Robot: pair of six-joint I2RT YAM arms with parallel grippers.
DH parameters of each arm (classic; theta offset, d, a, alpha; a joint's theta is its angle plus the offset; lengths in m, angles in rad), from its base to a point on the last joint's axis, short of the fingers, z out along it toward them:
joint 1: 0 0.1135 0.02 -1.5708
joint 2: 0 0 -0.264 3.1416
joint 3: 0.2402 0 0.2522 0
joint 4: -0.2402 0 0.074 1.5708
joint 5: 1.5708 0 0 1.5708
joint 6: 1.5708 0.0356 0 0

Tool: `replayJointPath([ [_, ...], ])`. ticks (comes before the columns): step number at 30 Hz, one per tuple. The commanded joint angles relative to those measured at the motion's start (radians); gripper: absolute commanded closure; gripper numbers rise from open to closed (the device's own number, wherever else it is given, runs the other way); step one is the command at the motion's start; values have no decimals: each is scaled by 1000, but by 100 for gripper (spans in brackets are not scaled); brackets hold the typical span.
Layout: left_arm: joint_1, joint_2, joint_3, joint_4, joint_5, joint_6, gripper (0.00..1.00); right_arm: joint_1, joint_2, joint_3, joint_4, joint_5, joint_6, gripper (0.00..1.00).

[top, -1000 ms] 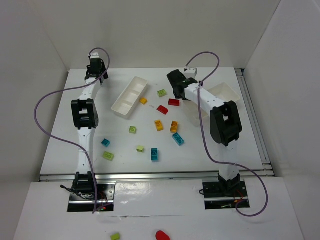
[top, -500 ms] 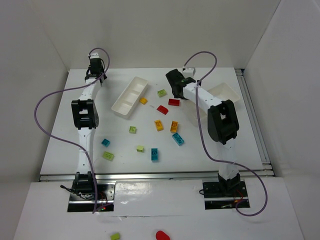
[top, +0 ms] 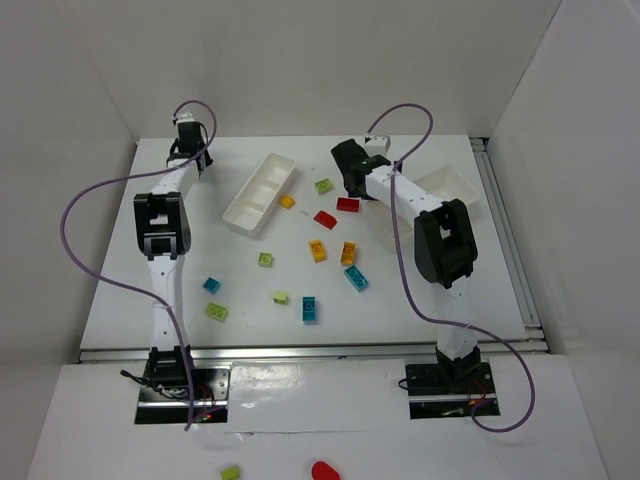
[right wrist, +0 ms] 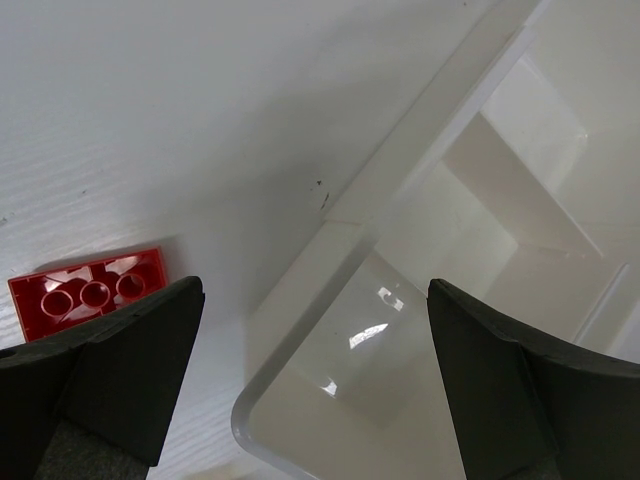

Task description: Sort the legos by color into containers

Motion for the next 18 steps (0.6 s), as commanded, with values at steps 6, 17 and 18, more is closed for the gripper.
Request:
replayJointPath([
  [6,5,-205,-173,-118,54,-102,94,5,-45,45,-18,41,-6,0],
  [17,-88,-541,-403,-170,41,-30,96,56,-183,-67,-9,52,22,0],
  [18,-105,-555,-418,-188,52,-30,96,56,-194,-77,0,52,22,0],
])
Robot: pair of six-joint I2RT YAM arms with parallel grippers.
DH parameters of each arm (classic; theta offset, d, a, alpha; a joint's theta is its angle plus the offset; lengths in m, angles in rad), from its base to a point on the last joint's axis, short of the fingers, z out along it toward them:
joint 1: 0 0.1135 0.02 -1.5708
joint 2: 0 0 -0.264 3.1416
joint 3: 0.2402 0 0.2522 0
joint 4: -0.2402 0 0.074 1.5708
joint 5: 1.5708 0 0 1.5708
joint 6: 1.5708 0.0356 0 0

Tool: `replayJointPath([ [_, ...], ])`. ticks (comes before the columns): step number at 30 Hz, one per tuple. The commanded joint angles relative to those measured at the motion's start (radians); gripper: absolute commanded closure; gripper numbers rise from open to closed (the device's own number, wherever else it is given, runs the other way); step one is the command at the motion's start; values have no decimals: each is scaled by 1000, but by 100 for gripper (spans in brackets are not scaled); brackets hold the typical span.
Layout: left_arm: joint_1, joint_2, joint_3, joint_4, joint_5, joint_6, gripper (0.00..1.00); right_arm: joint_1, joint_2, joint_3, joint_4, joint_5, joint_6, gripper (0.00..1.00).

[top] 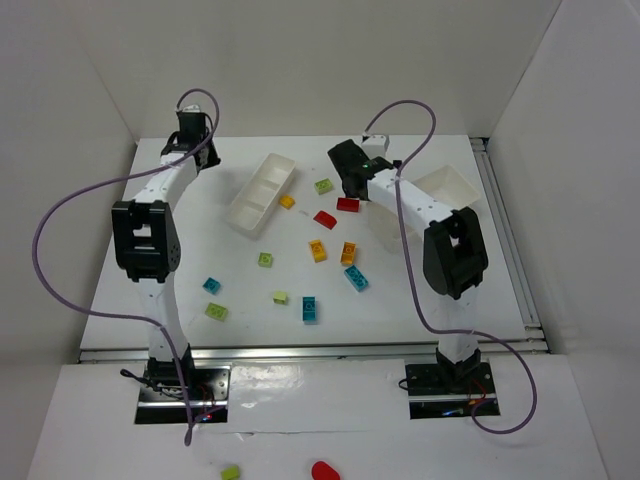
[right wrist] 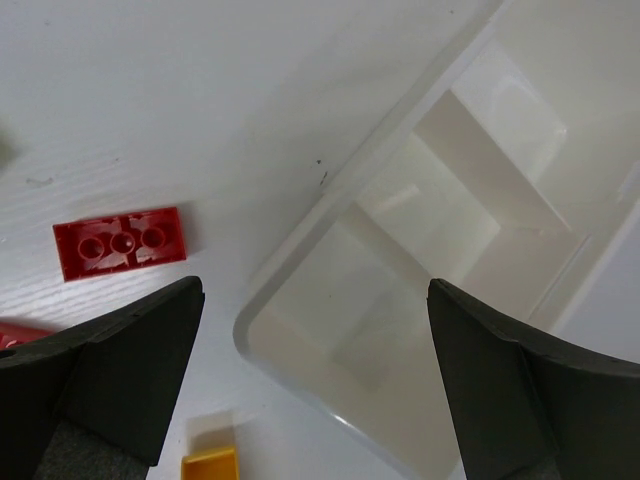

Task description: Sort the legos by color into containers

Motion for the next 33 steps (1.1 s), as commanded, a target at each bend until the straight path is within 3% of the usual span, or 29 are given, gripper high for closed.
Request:
replayJointPath([
  [1,-50,-120,-18,-19,30,29,96,25,-111,-34,4,38,19,0],
  [7,-116,-203,-90,-33,91,52,96,54,-185,-71,-5,49,50,0],
  [14,-189,-189,-113,-33,226,31,97,63,-265,-123,-25,68,70,0],
  [26,-263,47,138,-68,278,-8,97,63,-308,-152,-62,104,98,0],
  [33,-272,101,232,-105,241,-19,65,63,-298,-143,-92,104,107,0],
])
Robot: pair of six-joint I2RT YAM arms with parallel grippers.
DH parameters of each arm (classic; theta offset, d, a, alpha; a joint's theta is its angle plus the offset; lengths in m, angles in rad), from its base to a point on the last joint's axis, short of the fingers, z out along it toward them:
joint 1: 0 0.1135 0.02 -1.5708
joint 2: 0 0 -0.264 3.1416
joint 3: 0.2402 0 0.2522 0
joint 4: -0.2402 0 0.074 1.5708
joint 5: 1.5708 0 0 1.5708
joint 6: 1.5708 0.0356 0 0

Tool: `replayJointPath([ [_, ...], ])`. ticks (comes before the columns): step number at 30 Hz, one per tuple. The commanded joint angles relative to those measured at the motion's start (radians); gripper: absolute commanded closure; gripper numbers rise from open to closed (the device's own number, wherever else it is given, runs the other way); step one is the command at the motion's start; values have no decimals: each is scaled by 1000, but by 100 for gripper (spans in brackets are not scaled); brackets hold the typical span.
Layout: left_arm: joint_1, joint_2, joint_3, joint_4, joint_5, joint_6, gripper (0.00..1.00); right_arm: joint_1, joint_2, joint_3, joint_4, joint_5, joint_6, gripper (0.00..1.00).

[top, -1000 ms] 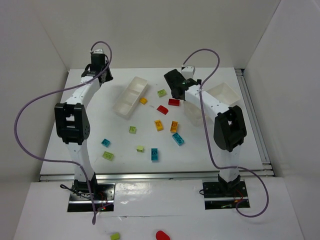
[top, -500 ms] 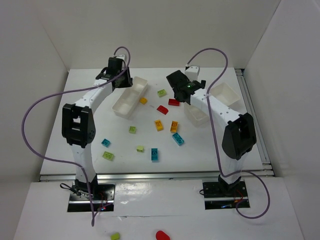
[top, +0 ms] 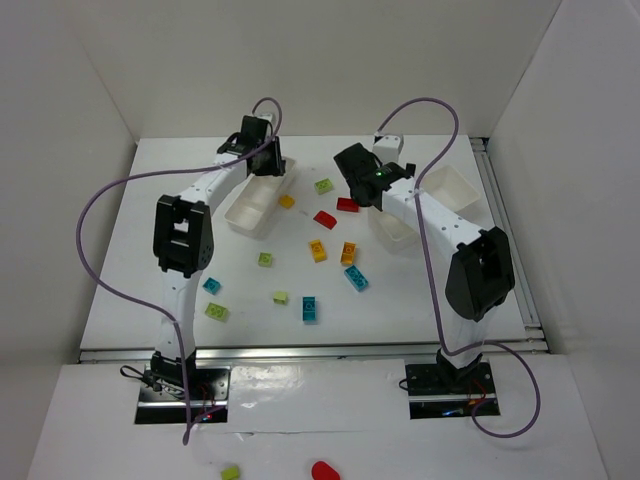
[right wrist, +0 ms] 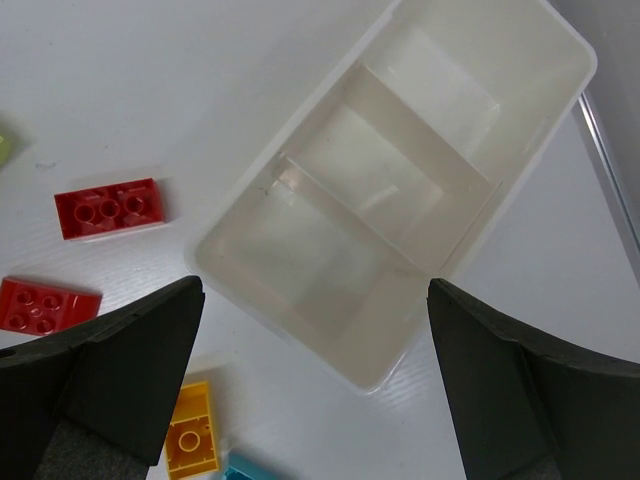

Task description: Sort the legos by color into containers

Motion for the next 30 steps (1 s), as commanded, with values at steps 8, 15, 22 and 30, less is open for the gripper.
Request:
replayJointPath([
  [8,-2,-151,55,-60,10,16,6,8,-59,-7,3,-101,-35,0],
  [15,-2,-291,17,-137,32,50,0,27,-113,-83,109,-276,-101,0],
  [22,-2,-541,-263,-163,41,16,0,36,-67,-77,172,-410,-167,1],
  [30,7,-694,-480,-313,-98,-89,0,63,172,45,252,-620,-340,9],
])
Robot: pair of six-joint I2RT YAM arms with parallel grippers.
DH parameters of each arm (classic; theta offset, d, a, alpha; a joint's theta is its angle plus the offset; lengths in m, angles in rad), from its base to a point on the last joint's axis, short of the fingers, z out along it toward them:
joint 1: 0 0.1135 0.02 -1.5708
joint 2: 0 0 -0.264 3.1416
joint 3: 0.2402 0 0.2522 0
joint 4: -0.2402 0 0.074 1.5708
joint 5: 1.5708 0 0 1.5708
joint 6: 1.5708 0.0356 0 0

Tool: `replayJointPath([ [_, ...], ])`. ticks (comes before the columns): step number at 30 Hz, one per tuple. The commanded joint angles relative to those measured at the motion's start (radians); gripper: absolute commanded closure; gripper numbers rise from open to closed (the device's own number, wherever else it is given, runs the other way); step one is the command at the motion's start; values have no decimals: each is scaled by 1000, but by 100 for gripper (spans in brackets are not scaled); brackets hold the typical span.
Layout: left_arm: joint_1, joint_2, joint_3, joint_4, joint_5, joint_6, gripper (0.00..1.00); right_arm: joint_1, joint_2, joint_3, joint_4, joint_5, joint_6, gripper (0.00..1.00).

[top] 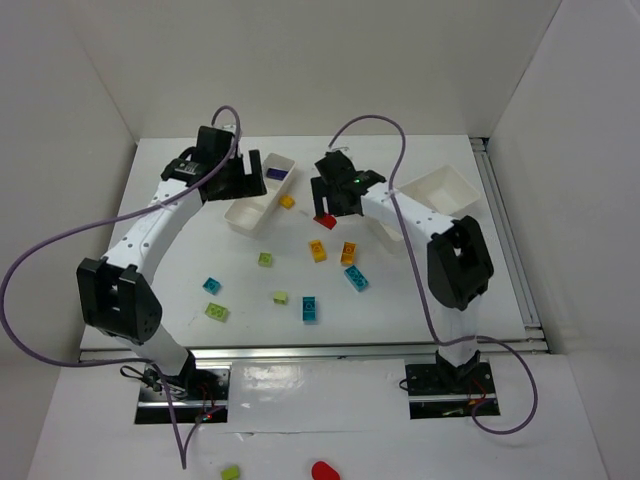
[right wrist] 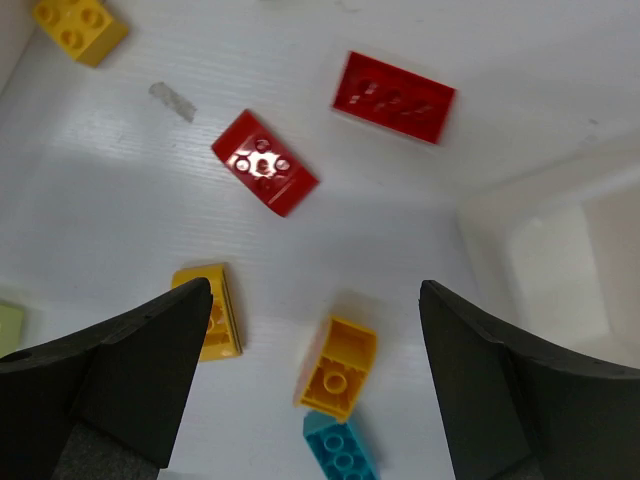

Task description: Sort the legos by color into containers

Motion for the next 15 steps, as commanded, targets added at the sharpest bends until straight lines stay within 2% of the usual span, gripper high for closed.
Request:
replayJointPath([
  [1,7,-52,-55,-76,-77,-61,0,15,94,46,93,-122,-112,9],
  [5,17,-73,-75,-105,-100,-104,0,6,171,66,136,-143,-178,4],
  [7,26,-86,-84,-116,-100,-113,0,6,212,80,145,-105,-178,1],
  [15,73,-148,-150,-126,-86,-158,0,-22,286,92,220,-146,-212,5],
])
